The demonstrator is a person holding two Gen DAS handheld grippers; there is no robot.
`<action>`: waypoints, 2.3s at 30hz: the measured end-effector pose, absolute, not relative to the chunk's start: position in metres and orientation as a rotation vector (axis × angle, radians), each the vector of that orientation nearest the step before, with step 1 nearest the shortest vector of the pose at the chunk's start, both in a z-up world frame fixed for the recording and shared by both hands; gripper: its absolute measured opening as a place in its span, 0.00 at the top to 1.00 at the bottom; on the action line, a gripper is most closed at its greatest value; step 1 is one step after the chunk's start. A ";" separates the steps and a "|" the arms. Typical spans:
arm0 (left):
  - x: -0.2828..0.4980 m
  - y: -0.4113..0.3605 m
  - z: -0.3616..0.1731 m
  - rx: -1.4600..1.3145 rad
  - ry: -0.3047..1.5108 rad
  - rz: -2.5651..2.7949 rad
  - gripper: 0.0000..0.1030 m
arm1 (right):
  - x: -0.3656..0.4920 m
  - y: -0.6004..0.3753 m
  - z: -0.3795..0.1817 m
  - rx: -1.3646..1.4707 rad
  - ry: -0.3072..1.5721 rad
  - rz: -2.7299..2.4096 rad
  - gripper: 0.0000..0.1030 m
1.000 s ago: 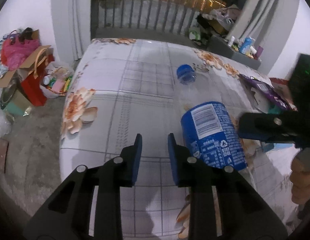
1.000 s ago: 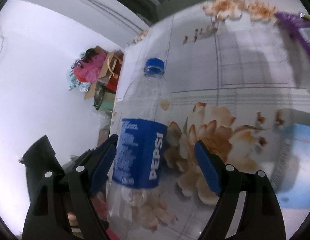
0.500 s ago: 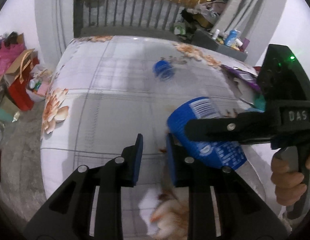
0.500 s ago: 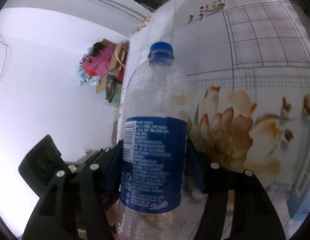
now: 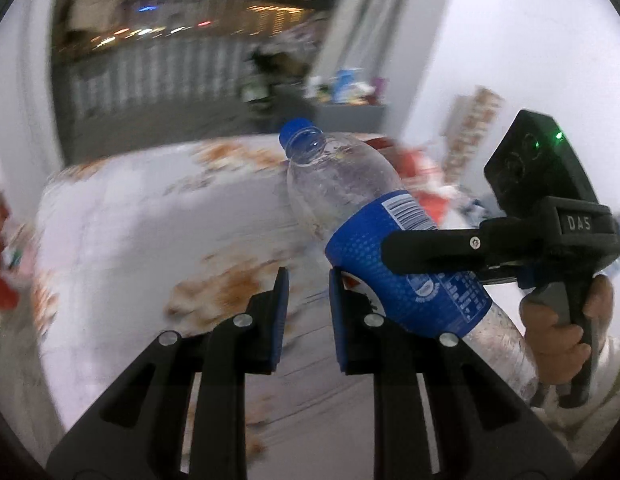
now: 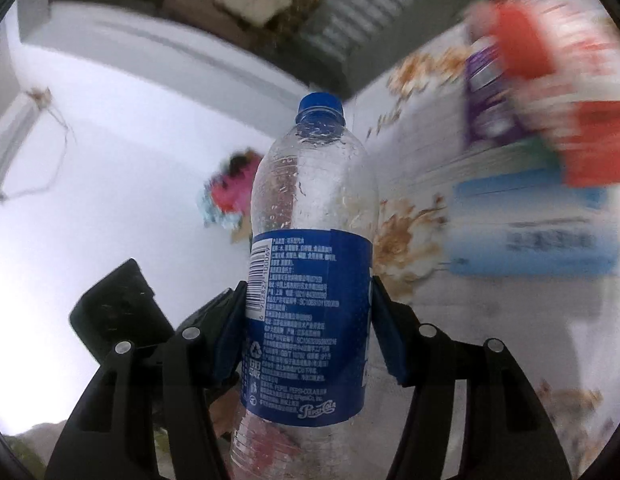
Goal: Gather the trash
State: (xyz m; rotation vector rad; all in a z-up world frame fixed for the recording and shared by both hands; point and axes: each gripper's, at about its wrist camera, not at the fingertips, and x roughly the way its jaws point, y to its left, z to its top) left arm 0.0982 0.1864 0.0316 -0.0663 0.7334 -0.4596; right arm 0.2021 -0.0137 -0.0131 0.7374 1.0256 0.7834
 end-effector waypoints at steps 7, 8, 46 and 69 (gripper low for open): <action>0.101 0.121 0.052 -0.014 0.664 -0.673 0.83 | 0.140 -0.102 0.026 0.777 0.807 0.603 0.44; 0.104 0.116 0.051 -0.005 0.658 -0.679 0.83 | 0.130 -0.118 0.031 0.780 0.774 0.557 0.44; 0.257 0.117 -0.066 0.015 0.917 -0.275 0.83 | 0.096 -0.226 -0.091 1.091 0.887 -0.046 0.44; 0.174 0.101 -0.063 0.010 0.991 -0.484 0.82 | 0.096 -0.225 -0.091 1.081 0.891 -0.042 0.43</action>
